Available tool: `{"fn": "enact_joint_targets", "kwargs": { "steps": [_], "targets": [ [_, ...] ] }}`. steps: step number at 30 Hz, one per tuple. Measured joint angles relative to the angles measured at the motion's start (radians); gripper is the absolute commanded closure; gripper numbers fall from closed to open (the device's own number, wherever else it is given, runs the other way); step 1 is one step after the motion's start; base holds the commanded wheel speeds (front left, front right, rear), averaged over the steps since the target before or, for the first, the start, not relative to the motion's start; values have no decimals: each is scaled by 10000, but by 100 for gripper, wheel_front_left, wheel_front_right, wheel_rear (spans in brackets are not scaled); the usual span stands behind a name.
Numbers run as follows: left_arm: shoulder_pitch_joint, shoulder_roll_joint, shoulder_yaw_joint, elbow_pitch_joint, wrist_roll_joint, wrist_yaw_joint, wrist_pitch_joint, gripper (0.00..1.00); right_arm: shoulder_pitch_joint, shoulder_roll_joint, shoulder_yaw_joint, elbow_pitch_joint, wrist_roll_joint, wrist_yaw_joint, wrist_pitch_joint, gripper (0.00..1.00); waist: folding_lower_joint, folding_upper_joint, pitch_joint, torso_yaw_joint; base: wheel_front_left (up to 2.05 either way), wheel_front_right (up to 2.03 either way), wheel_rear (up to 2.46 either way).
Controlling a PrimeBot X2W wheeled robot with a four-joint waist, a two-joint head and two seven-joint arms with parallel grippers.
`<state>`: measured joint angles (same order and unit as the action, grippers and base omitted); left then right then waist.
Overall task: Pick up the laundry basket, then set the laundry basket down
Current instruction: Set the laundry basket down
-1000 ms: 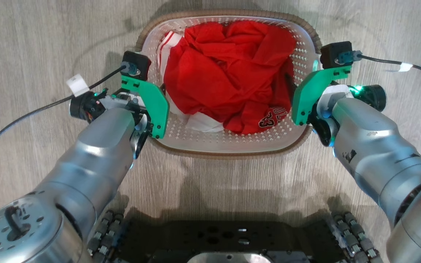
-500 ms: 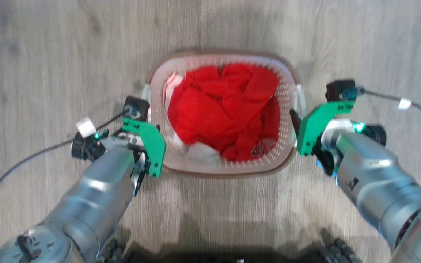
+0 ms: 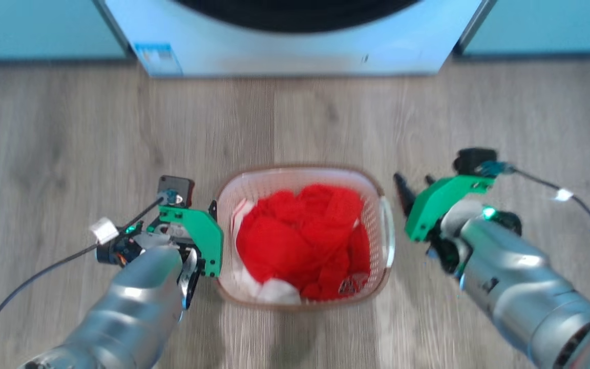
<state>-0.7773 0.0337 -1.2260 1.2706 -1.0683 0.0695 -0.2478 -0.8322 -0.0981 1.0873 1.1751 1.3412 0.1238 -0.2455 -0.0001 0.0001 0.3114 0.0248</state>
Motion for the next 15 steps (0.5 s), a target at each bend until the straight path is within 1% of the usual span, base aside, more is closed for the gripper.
{"fn": "enact_joint_targets", "kwargs": {
  "steps": [2, 4, 6, 10, 12, 15],
  "targets": [
    [-3, 125, 341, -374, 61, 59, -4, 0, -21, -192, -863, -251, -382, 0, -8, 0, 0, 0, -433, -56, 0, 0, 0],
    [-12, 355, 871, -1087, 410, 326, -4, 0, -17, -416, -1875, -577, -1028, 0, -27, 0, 0, 0, -800, -117, 0, 0, 0],
    [6, 631, 1607, -1987, 989, 679, -4, 0, 27, -600, -2995, -1070, -1914, 0, -27, 0, 0, 0, -1125, -176, 0, 0, 0],
    [547, 1106, 3753, -4176, 2374, 1210, -15, 0, 736, -700, -5340, -2577, -4171, 0, -29, 0, 0, 0, -1653, -259, 0, 0, 0],
    [1238, 1271, 4796, -5225, 3289, 1367, -17, 0, 1495, -654, -6504, -3432, -5361, 0, -29, 0, 0, -1, -1855, -292, 0, 0, 0],
    [2430, 1319, 6121, -6508, 4575, 1511, -17, 0, 2735, -458, -8000, -4679, -6972, 0, -31, 0, 0, -1, -2122, -315, 0, 0, 0]
  ]
}}
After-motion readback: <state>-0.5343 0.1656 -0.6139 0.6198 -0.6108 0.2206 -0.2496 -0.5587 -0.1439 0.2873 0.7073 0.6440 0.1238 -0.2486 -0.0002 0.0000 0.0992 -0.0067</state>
